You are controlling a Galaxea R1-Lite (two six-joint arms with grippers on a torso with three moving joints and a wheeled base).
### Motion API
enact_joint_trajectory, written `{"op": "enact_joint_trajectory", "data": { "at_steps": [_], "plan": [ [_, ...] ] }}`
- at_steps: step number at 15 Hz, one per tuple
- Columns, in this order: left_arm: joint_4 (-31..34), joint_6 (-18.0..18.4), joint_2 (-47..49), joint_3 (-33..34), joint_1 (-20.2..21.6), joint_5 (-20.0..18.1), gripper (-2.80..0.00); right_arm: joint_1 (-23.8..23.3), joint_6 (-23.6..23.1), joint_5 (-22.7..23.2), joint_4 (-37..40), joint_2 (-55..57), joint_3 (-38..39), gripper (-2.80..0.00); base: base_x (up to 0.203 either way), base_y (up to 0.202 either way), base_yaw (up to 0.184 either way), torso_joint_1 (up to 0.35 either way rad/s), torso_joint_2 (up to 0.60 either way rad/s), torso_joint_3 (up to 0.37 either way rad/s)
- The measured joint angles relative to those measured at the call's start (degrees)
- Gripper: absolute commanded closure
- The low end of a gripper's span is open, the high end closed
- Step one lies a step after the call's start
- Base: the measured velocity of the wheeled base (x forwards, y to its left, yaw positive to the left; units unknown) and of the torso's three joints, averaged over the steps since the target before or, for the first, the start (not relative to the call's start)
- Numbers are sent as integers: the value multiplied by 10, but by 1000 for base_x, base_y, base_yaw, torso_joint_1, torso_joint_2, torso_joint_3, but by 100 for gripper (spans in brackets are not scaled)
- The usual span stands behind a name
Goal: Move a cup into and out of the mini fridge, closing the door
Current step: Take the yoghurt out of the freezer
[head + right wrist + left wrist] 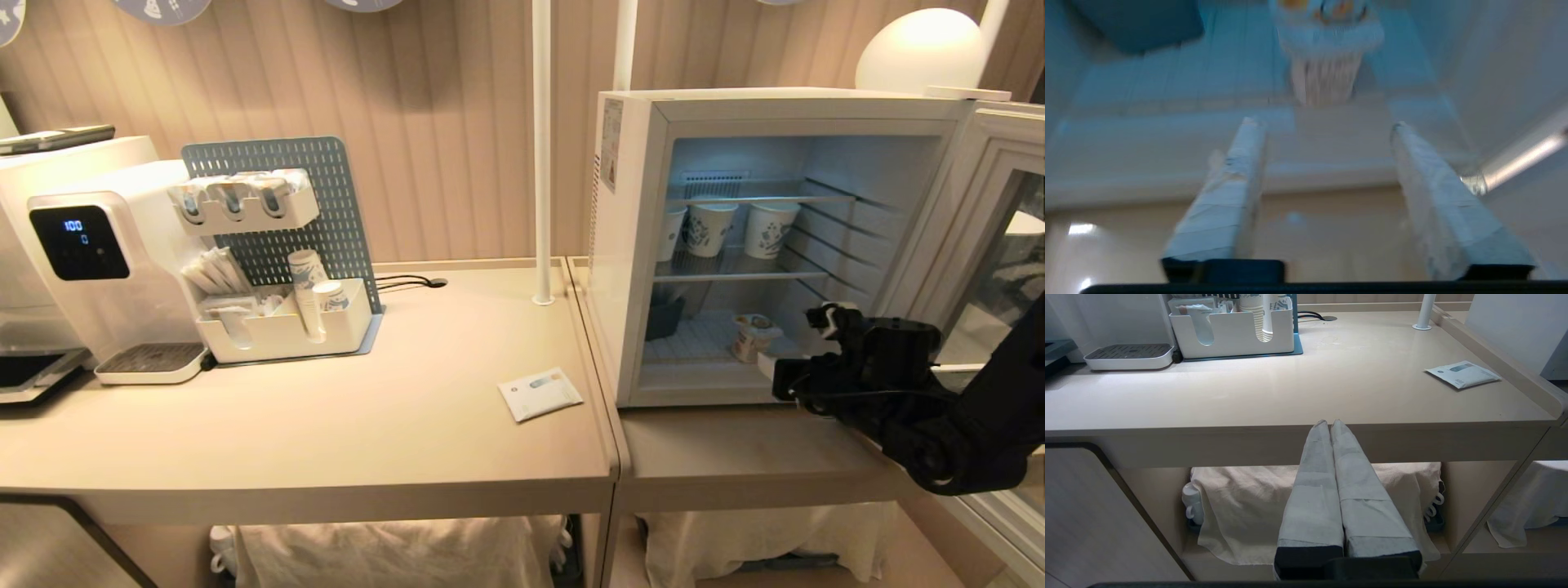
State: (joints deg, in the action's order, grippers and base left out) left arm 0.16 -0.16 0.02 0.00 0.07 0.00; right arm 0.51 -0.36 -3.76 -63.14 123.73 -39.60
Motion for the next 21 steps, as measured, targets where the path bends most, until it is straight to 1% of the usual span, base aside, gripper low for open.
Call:
{"op": "enact_joint_trajectory", "data": {
  "at_steps": [2, 4, 6, 7, 10, 13, 17, 18, 21],
  "plan": [
    [0, -1, 0, 0, 0, 0, 0, 0, 0, -23, -37, 23, -27, -280, 0, 0, 0, 0, 0, 0],
    [0, -3, 0, 0, 0, 0, 0, 0, -12, -51, -74, 62, -63, -280, 0, 0, 0, 0, 0, 0],
    [0, -3, 0, 0, 0, 0, 0, -1, -24, -62, -87, 100, -104, -280, 0, 0, 0, 0, 0, 0],
    [0, -3, 0, 0, 0, 0, 0, -1, -30, -63, -79, 116, -127, -280, 0, 0, 0, 0, 0, 0],
    [0, -3, 0, 0, 0, 0, 0, -1, -35, -63, -27, 142, -180, -280, 0, 0, 0, 0, 0, 0],
    [-1, -4, 0, 0, 0, 0, 0, 0, -35, -62, 15, 155, -223, -280, 0, 0, 0, 0, 0, 0],
    [-1, -4, 0, 0, 0, 1, 0, 0, -36, -61, 51, 171, -271, -280, 0, 0, 0, 0, 0, 0],
    [-1, -4, 0, 0, 0, 1, 0, 0, -36, -61, 59, 174, -280, 0, 0, 0, 0, 0, 0, 0],
    [-1, -4, 0, 0, 0, 1, 0, 2, -35, -58, 87, 172, -290, 0, 0, 0, 0, 0, 0, 0]
  ]
}}
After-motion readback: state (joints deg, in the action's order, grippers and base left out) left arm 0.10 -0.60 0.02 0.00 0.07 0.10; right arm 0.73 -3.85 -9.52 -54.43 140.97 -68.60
